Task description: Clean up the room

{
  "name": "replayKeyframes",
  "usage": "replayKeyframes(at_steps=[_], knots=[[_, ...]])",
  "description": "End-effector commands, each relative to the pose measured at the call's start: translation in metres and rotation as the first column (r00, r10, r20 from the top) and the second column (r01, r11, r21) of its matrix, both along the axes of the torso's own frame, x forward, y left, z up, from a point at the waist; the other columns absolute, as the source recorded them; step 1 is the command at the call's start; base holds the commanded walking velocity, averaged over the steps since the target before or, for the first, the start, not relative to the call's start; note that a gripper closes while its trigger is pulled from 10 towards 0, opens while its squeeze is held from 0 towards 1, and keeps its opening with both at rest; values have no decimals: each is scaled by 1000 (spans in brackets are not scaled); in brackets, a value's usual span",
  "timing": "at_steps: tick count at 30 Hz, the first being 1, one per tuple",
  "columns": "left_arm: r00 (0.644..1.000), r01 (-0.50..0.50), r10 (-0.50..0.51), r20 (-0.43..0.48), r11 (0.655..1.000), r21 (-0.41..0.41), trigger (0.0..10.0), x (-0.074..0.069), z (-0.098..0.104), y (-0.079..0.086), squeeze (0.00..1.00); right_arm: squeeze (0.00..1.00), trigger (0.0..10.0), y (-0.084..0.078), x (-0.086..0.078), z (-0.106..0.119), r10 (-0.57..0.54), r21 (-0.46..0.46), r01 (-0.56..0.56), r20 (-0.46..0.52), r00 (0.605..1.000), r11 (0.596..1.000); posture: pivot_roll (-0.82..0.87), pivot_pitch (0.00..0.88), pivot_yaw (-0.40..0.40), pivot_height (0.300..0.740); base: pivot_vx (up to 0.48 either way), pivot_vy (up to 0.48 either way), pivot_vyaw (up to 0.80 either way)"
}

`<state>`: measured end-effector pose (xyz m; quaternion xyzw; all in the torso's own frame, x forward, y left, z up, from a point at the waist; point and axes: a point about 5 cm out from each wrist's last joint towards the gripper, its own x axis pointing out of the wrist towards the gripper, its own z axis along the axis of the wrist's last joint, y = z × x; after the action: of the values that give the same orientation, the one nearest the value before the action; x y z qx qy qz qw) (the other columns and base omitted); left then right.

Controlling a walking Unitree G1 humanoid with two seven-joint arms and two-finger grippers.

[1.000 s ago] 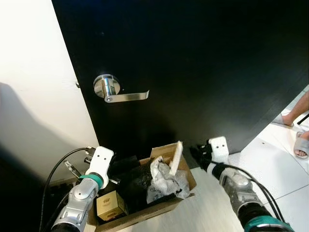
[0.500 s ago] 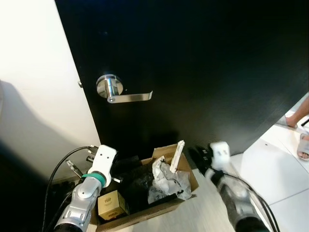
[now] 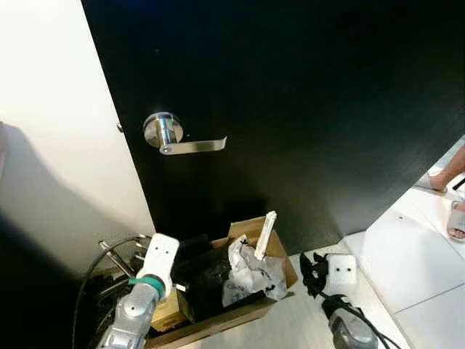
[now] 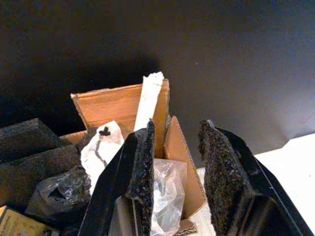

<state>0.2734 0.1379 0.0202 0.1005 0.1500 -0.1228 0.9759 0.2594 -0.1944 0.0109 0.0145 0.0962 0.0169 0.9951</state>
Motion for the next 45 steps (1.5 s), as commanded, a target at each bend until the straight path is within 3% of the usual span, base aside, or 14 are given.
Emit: replayKeyframes(at_steps=[1,6,11,19,28,45], knots=[[998,38,-37,-44,999,36,10000,-7,-9,-1,0,0,10000,0,-3,-4,7,-23,-7,-13,1000,1000,-82,91,36,726,0,0,0],[992,106,-104,-75,994,29,10000,-11,-12,-3,0,0,10000,4,-5,-5,20,-45,-21,-20,1000,999,-74,90,33,726,0,0,0],[1000,-6,6,-29,1000,0,10000,-1,-3,3,0,0,10000,8,-3,-6,25,-39,-27,-36,999,999,-57,84,21,726,0,0,0],[998,-39,37,-41,998,-56,10000,-1,-2,4,0,0,10000,8,1,-5,-9,45,10,-39,999,999,-57,68,17,726,0,0,-553],[1000,-21,21,10,1000,-15,10000,6,4,0,0,0,10000,1,8,2,-23,22,23,-17,1000,1000,-70,48,25,726,0,0,-800],[999,-25,24,33,1000,12,10000,13,10,1,0,0,10000,7,9,2,4,20,-3,-13,1000,1000,-70,38,29,726,0,0,-800]])
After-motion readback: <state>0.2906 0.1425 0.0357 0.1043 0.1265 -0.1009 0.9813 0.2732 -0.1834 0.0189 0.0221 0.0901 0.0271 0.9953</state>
